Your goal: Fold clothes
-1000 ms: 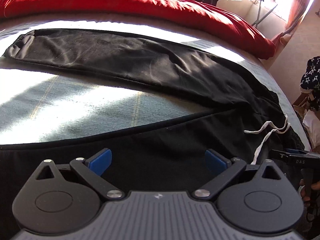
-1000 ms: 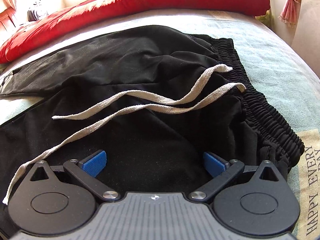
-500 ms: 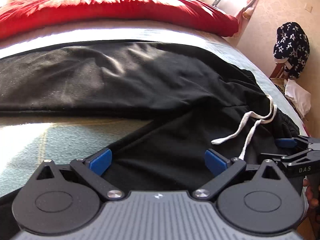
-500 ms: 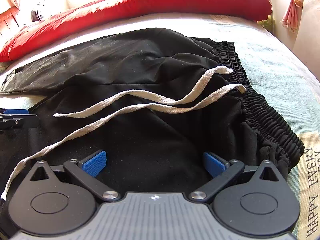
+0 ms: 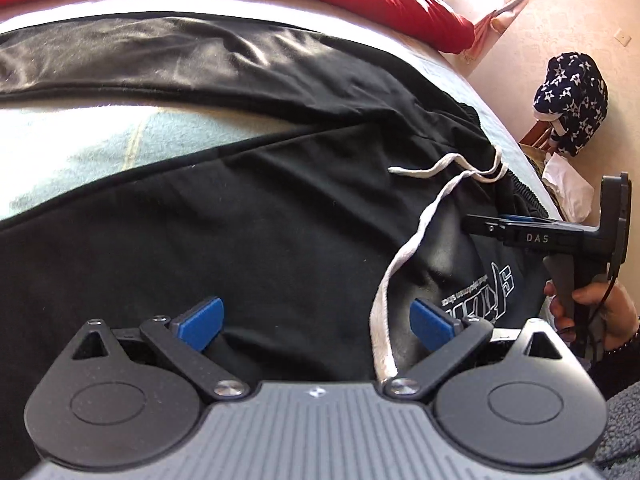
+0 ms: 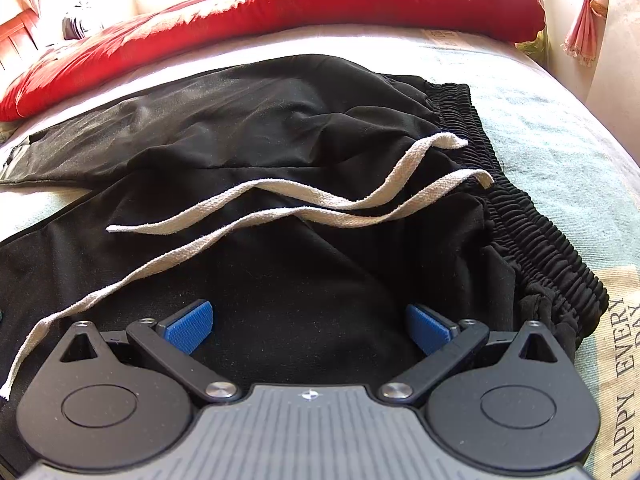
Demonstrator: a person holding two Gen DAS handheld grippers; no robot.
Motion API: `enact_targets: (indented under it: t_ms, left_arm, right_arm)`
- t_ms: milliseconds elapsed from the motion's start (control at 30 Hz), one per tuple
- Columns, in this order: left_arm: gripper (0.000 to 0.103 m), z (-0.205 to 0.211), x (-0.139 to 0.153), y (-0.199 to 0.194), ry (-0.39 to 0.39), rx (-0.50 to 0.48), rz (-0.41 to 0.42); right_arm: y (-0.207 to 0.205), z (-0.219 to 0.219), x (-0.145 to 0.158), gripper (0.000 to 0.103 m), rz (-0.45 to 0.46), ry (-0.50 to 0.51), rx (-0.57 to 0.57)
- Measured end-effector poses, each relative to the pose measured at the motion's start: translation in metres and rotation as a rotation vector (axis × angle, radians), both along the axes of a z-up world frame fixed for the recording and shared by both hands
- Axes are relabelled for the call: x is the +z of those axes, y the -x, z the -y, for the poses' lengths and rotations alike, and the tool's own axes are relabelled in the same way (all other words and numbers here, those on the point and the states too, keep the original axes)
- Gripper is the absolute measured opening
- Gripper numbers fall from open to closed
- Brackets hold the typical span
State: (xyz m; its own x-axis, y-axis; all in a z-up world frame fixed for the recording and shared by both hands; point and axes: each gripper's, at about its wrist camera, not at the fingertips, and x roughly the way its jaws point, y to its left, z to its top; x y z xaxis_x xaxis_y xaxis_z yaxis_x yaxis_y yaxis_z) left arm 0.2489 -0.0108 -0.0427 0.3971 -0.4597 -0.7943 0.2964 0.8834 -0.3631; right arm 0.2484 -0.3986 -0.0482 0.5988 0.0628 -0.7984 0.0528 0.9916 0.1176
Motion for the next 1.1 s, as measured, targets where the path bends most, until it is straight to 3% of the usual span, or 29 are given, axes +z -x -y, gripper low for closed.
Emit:
enact_targets:
  t_ms: [200, 433, 600, 767, 933, 1100]
  left_arm:
    - [0.099, -0.05, 0.018, 0.01, -0.022, 0.156, 0.072]
    - [0.099, -0.11, 0.005, 0.025, -0.108, 0.337, 0.04]
    - [0.099, -0.169, 0.019, 0.037, -0.12, 0.461, 0.115]
    - [0.099, -0.224, 0.019, 0.035, -0.121, 0.528, 0.161]
    - [0.099, -0.274, -0.002, 0.023, -0.069, 0.562, 0.121]
    - [0.099, -0.306, 0.003, 0.022, -0.06, 0.575, 0.144]
  right_arm:
    - [-0.001, -0.004, 0.012, 0.103, -0.024, -0.006, 0.027]
    - [0.0, -0.023, 0.032, 0.103, 0.019, -0.049, 0.032]
    - [-0.001, -0.049, 0.043, 0.103, 0.034, -0.047, 0.05]
    - [-0.001, -0.083, 0.051, 0.103, 0.041, -0.037, 0.053]
    - [-0.001, -0.125, 0.057, 0.103, 0.027, 0.002, 0.05]
    - [-0.005, -0.164, 0.062, 0.103, 0.013, 0.036, 0.046]
